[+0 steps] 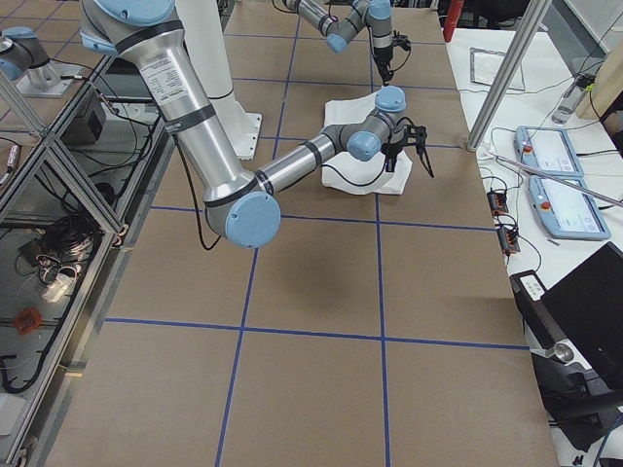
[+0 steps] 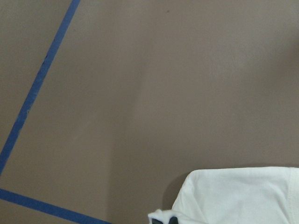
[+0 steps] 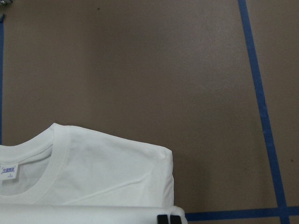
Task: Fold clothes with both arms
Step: 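Lay the hem down at the collar and open both grippers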
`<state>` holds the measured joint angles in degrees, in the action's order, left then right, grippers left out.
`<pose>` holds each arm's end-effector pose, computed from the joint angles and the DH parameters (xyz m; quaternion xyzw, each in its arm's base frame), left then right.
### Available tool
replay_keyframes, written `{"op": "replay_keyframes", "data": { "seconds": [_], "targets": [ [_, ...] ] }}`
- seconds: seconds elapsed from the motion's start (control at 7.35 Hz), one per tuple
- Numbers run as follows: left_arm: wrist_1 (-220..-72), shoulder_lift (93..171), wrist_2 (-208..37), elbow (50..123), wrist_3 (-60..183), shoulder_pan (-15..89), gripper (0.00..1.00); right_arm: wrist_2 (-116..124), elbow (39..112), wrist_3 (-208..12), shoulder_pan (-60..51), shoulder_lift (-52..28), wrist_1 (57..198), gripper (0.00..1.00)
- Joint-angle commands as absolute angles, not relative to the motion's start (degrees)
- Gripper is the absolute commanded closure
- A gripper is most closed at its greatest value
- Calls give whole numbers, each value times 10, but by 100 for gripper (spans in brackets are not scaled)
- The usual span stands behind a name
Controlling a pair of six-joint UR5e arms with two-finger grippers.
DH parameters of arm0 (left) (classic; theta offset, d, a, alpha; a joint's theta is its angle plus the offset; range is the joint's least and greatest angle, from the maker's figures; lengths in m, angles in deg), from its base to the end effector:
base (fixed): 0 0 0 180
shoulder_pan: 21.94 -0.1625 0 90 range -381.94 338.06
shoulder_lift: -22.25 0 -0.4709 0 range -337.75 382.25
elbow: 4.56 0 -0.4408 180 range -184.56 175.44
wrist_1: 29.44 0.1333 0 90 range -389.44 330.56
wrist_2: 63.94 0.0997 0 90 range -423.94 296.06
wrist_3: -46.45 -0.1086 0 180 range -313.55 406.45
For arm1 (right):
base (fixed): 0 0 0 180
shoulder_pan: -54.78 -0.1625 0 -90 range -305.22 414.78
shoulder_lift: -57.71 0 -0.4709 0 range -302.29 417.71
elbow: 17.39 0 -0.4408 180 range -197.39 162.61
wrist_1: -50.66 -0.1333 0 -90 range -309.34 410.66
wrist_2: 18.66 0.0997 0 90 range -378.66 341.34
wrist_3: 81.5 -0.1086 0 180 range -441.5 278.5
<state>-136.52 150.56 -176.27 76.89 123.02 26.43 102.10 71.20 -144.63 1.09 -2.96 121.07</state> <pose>0.4733 -0.6711 0.3092 0.0478 0.4258 -0.1968 0.8818 -0.3852 -0.6555 0.3562 0.0659 -0.4533 0.1007 0.8832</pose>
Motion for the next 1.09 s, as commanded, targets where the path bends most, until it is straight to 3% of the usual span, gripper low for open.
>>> {"op": "replay_keyframes", "data": {
  "seconds": [0.0,0.68,0.82,0.95],
  "targets": [
    [-1375,1507,-1763,764,1234,266,100,1021,706,-1447,11,-27,1211,100],
    [-1368,1522,-1763,760,1256,264,100,1021,673,-1447,13,18,1212,100],
    [-1370,1522,-1762,759,1256,264,71,1021,673,-1453,13,18,1211,92],
    [-1371,1523,-1760,759,1256,263,18,1020,673,-1450,13,18,1211,22]
  ]
}}
